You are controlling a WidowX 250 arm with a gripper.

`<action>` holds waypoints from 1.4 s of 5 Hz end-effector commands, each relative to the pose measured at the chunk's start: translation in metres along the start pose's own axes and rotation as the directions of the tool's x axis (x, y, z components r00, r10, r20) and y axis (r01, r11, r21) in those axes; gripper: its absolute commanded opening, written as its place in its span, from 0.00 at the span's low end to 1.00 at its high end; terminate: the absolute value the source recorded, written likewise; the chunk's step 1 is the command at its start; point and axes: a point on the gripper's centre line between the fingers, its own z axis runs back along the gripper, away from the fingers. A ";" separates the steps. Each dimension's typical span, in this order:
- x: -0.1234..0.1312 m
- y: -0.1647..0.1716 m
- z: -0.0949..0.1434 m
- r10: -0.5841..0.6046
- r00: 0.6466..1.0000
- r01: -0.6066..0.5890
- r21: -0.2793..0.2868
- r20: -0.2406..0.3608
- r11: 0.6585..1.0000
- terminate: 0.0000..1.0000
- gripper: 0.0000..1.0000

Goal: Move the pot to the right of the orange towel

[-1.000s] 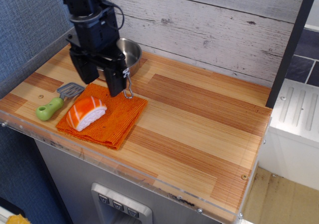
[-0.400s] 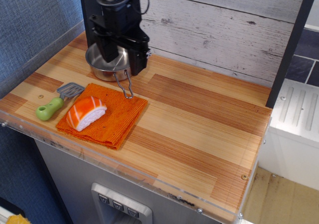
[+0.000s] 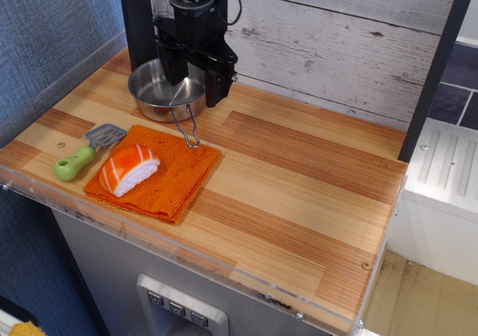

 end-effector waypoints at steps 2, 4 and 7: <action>0.029 0.018 -0.014 -0.013 1.000 0.011 0.099 0.014 0.995 0.00 1.00; 0.027 0.015 -0.022 -0.010 1.000 0.008 0.062 0.026 0.998 0.00 0.00; 0.018 0.007 -0.013 -0.027 0.999 0.025 0.061 0.026 0.998 0.00 0.00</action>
